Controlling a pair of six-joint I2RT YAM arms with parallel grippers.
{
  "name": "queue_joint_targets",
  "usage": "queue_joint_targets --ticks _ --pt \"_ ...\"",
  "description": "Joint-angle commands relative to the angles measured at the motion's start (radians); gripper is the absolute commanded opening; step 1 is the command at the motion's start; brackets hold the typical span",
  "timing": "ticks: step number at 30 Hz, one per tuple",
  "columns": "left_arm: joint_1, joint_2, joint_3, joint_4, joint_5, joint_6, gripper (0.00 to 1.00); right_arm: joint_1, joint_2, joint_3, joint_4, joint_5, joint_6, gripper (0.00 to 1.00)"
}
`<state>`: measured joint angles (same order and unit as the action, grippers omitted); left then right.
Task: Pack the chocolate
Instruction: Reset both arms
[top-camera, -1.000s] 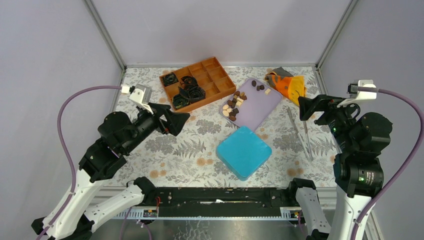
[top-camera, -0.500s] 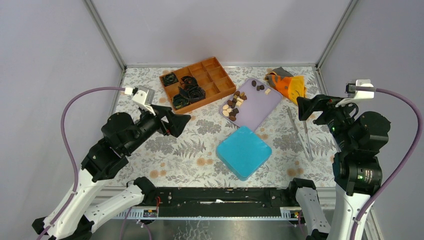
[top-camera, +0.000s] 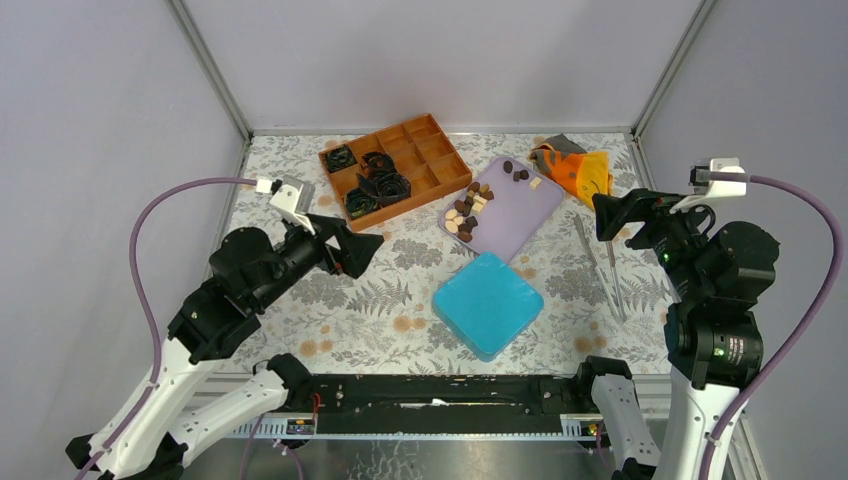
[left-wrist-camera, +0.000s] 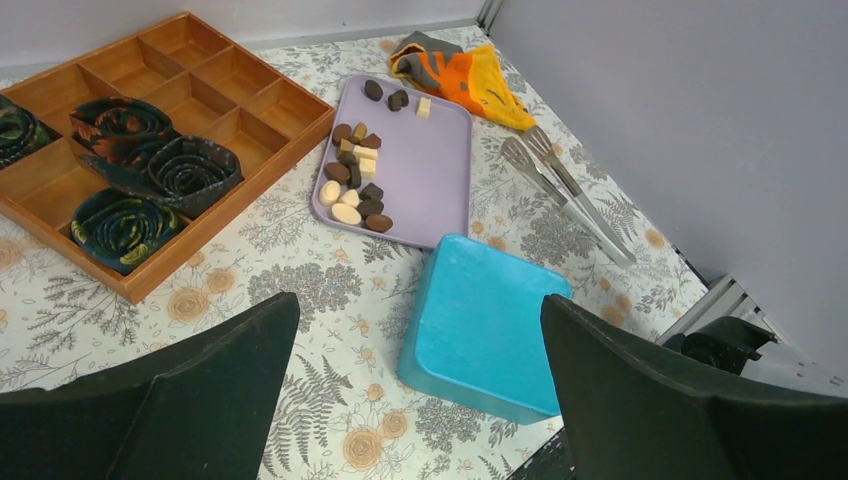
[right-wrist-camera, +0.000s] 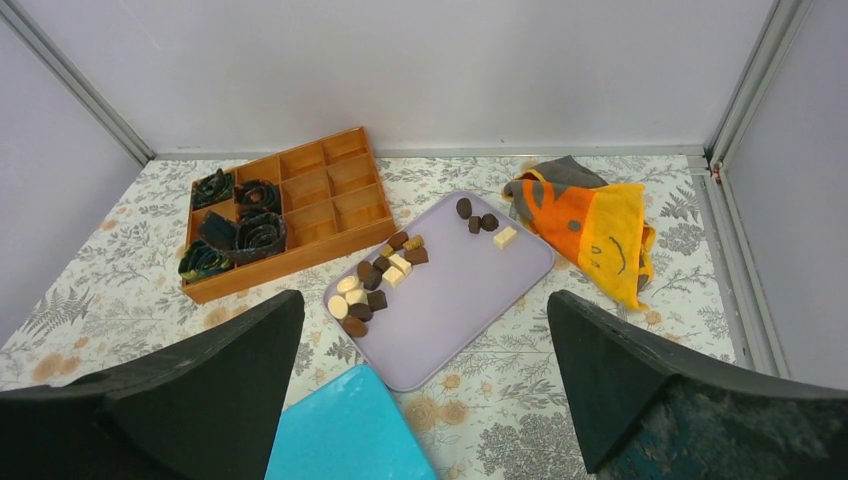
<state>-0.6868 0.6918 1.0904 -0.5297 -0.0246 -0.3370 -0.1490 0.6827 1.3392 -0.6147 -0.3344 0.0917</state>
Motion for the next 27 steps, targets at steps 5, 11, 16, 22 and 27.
queue_joint_targets --ticks 5,11,16,22,27 --pt "0.003 -0.040 -0.083 0.118 0.081 -0.016 0.99 -0.011 0.006 -0.042 0.074 -0.112 -0.014 1.00" --pt "0.003 -0.067 -0.141 0.161 0.115 -0.037 0.99 -0.015 0.005 -0.090 0.073 -0.265 -0.088 1.00" --pt "0.003 -0.085 -0.175 0.186 0.135 -0.052 0.99 -0.017 0.002 -0.140 0.085 -0.284 -0.087 1.00" --pt "0.003 -0.104 -0.192 0.186 0.134 -0.057 0.99 -0.017 -0.004 -0.145 0.077 -0.322 -0.087 1.00" --pt "0.003 -0.110 -0.195 0.182 0.124 -0.059 0.99 -0.017 -0.010 -0.138 0.077 -0.324 -0.088 1.00"
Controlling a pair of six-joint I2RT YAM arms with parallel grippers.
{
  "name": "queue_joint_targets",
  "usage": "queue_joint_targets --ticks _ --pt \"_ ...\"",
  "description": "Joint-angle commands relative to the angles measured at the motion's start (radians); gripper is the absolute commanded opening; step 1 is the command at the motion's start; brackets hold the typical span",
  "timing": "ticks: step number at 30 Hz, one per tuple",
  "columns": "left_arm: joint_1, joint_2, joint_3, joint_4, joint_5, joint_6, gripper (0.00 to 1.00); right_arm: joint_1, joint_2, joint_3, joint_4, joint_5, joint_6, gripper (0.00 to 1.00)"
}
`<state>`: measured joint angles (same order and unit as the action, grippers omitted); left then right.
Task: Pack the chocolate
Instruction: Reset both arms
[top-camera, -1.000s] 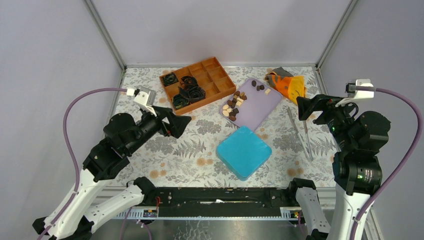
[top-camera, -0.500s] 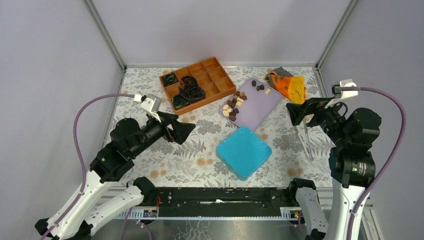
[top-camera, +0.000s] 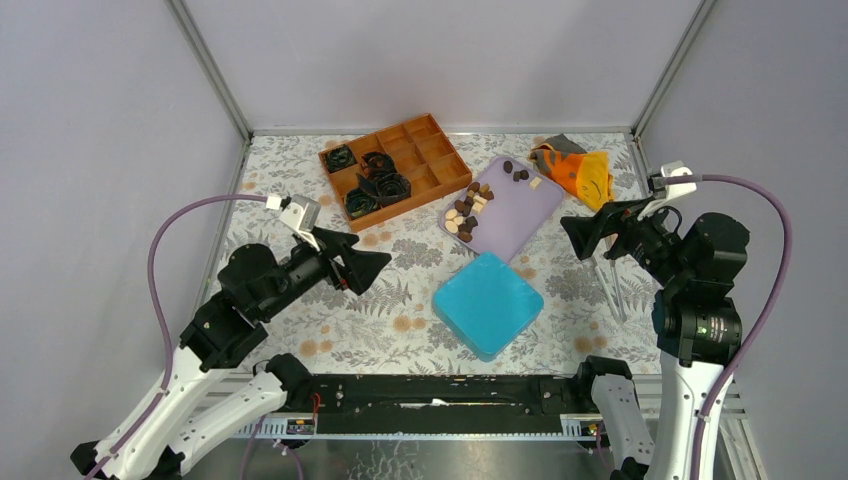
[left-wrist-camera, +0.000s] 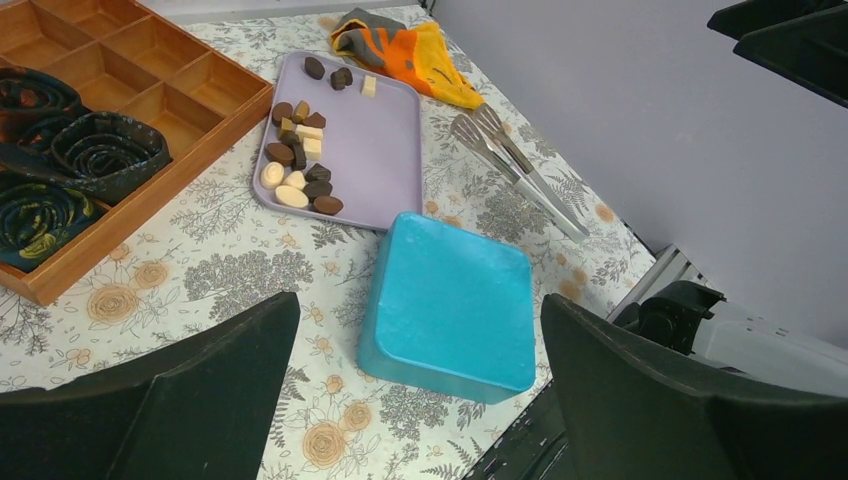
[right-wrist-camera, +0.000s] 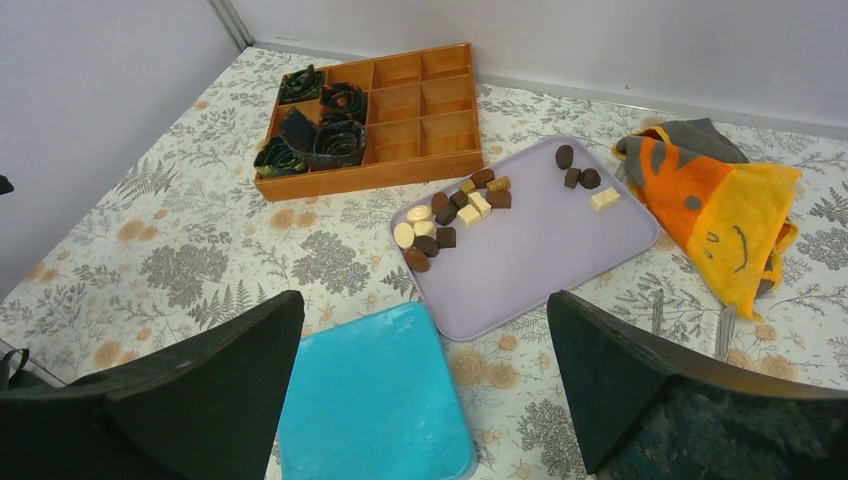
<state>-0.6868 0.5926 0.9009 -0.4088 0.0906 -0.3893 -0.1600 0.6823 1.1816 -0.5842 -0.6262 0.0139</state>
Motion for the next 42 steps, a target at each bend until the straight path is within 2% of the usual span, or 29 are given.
queue_joint_targets --ticks 1,42 --pt "0.004 -0.011 -0.008 0.062 0.009 -0.006 0.99 -0.006 -0.010 0.019 0.045 -0.033 -0.007 1.00" --pt "0.004 -0.038 -0.019 0.029 -0.061 0.015 0.99 -0.007 -0.022 0.015 0.046 -0.010 0.000 1.00"
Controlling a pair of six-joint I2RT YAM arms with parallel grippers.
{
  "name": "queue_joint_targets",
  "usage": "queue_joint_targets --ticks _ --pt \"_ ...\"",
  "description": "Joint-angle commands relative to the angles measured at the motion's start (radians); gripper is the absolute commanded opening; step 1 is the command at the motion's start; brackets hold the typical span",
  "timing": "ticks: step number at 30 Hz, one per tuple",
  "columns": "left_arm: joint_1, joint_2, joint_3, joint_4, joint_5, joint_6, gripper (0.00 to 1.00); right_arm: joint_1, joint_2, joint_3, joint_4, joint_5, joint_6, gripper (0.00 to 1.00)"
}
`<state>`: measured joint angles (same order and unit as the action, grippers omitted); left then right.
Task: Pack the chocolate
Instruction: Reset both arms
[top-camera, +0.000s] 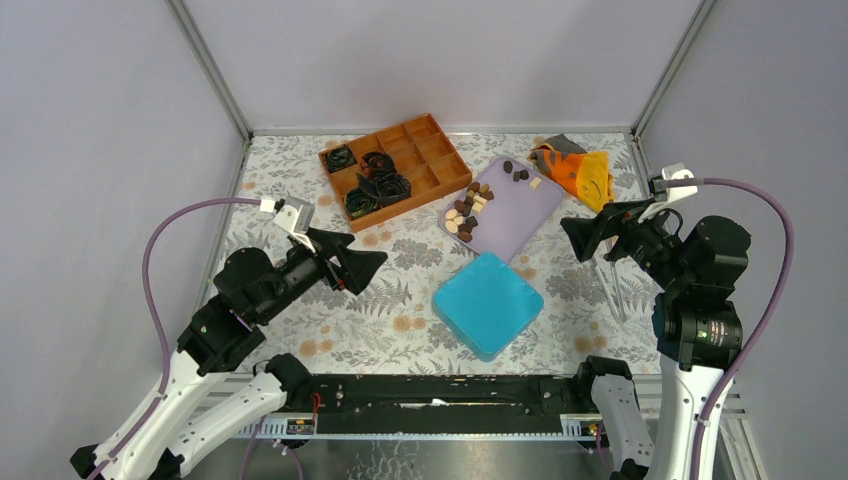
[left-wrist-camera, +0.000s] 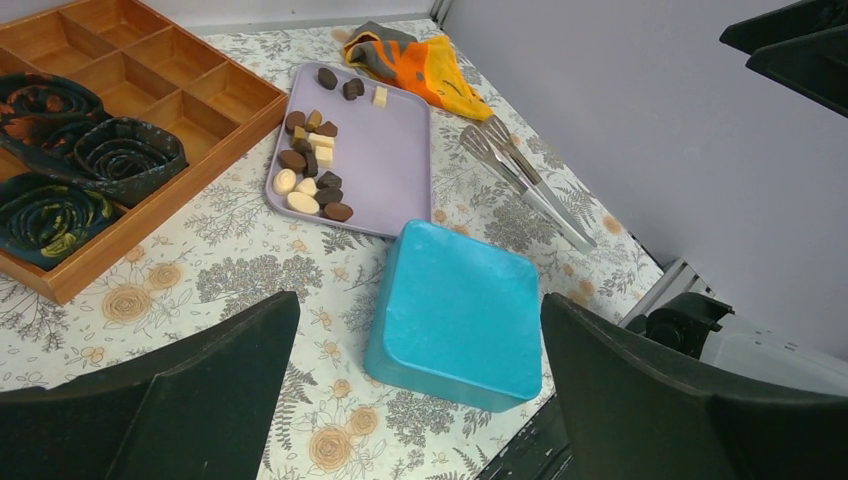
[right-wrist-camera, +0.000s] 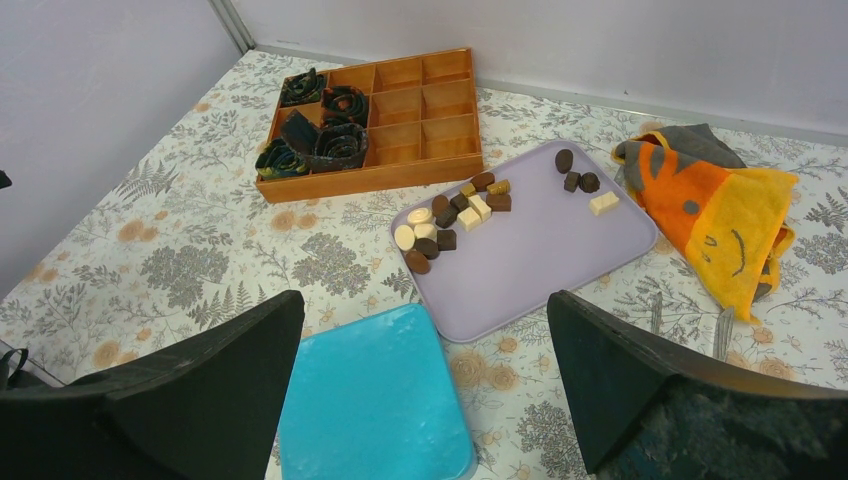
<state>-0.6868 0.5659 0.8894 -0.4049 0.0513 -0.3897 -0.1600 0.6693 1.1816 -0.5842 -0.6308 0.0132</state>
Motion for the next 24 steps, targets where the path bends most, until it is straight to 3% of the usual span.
queue_joint_targets --ticks 1,24 --pt "0.003 -0.011 -0.007 0.024 -0.025 0.017 0.99 -0.007 -0.009 0.015 0.046 -0.007 0.000 1.00" --pt "0.003 0.007 -0.020 0.027 -0.079 0.043 0.99 -0.007 -0.005 0.014 0.047 0.004 -0.003 1.00"
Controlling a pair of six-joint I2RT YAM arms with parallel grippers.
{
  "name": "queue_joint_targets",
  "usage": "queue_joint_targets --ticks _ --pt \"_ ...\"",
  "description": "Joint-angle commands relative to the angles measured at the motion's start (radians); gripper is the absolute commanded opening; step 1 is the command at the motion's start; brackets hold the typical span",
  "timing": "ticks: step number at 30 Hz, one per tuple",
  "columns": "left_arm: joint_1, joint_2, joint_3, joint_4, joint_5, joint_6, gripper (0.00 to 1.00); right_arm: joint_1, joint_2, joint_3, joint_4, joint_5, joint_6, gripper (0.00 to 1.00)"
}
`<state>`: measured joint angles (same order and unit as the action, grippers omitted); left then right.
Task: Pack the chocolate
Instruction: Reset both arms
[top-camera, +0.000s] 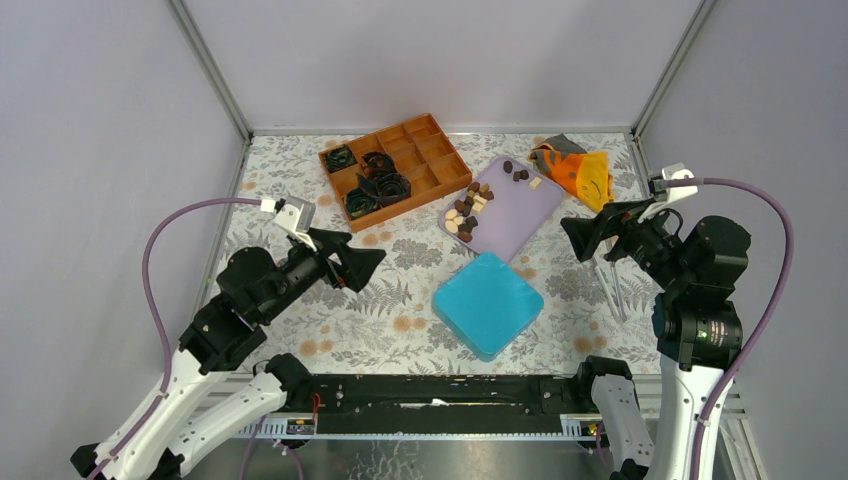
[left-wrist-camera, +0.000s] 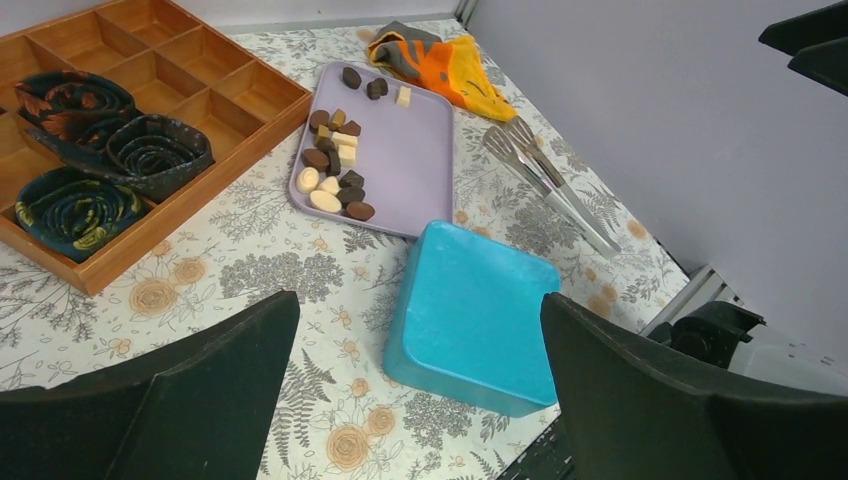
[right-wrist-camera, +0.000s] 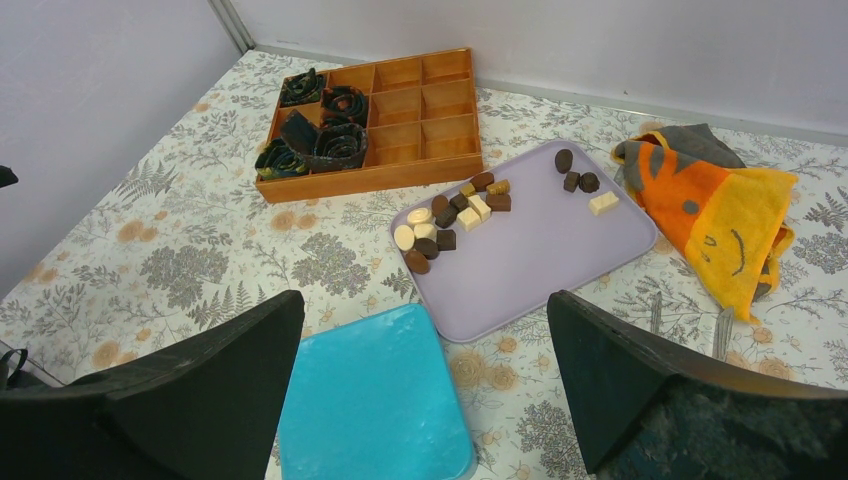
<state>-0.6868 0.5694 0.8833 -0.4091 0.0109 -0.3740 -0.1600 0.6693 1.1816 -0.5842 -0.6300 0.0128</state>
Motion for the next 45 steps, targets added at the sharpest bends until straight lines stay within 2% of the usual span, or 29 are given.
queue_joint_targets --ticks 1,15,18,25,37,45 --pt "0.003 0.005 -0.014 0.031 -0.040 0.028 0.99 -0.007 -0.005 0.015 0.047 0.004 -0.003 1.00" --pt "0.004 -0.001 0.003 0.038 -0.016 0.010 0.99 -0.007 -0.005 0.014 0.052 0.002 0.010 1.00" --pt "0.003 -0.011 0.026 0.051 0.030 -0.003 0.99 -0.007 -0.005 0.032 0.052 0.004 0.041 1.00" --pt "0.003 -0.017 0.067 0.048 0.033 -0.008 0.99 -0.007 0.004 0.103 0.046 0.051 0.136 1.00" --pt "0.003 -0.046 0.053 0.100 0.108 -0.037 0.99 -0.007 0.000 0.121 0.041 0.069 0.160 1.00" --pt "0.003 -0.024 0.117 0.159 0.175 -0.074 0.99 -0.007 0.005 0.114 0.060 -0.065 0.124 1.00"
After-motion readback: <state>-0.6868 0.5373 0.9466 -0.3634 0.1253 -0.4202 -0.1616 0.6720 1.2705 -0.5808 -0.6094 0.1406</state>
